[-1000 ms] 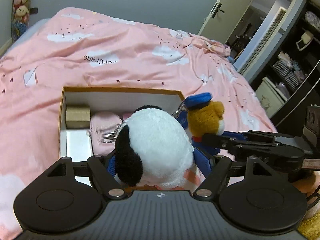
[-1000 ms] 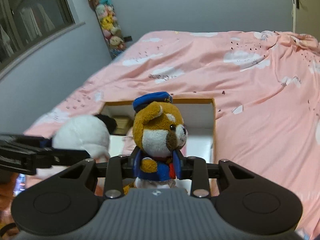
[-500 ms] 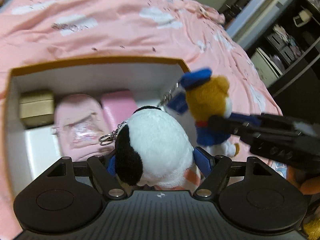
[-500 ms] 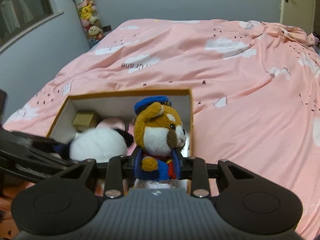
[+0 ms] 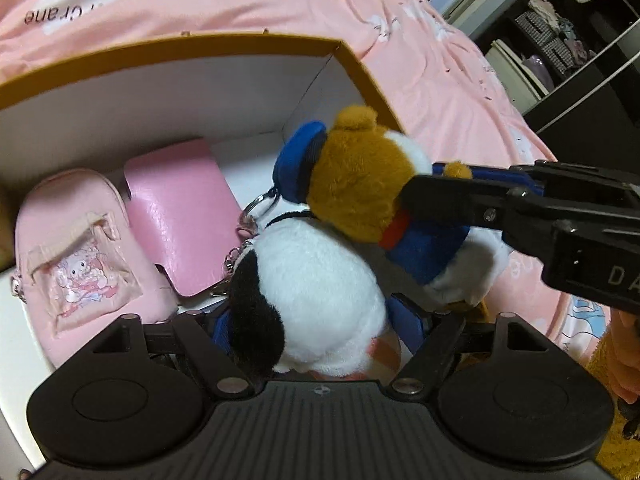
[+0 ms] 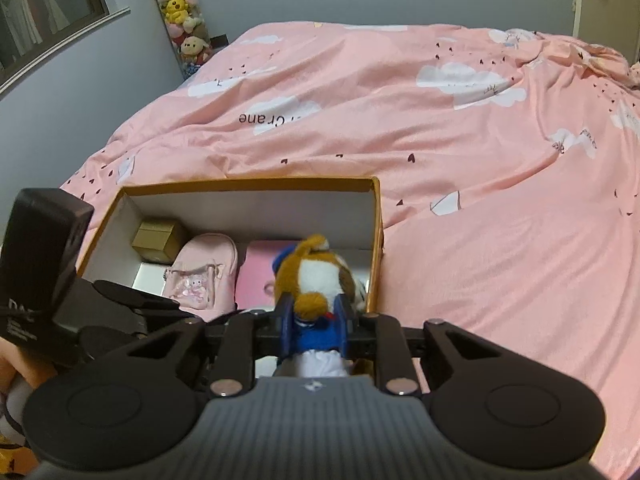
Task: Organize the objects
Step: 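Lower the white-black plush with the left gripper while the right lowers the dog plush into the box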
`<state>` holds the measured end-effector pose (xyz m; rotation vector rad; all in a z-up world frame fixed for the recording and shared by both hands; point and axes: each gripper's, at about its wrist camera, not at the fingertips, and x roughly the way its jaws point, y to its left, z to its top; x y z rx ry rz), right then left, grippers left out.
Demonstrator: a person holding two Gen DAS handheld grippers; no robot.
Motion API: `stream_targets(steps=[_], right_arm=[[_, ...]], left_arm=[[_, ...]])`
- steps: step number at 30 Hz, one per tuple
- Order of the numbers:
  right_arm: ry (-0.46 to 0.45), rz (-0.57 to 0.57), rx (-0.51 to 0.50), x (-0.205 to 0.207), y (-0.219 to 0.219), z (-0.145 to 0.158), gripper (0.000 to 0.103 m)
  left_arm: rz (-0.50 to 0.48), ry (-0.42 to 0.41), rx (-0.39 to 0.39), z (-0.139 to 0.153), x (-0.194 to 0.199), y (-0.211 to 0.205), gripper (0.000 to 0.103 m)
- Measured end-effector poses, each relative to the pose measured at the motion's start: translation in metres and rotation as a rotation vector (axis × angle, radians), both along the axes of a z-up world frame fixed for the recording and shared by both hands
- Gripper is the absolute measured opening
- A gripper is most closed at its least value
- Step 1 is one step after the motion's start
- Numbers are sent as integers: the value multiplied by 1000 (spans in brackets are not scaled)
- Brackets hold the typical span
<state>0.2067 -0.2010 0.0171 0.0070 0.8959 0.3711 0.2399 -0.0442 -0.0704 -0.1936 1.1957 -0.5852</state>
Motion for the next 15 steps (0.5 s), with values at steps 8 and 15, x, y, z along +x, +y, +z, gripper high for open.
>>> stream_targets(steps=[8, 15], right_arm=[[-42, 6, -30, 12, 7, 0, 22], [-110, 29, -90, 28, 27, -2, 17]], left_arm=[[43, -36, -41, 11, -12, 24, 87], [83, -61, -60, 19, -20, 39, 56]])
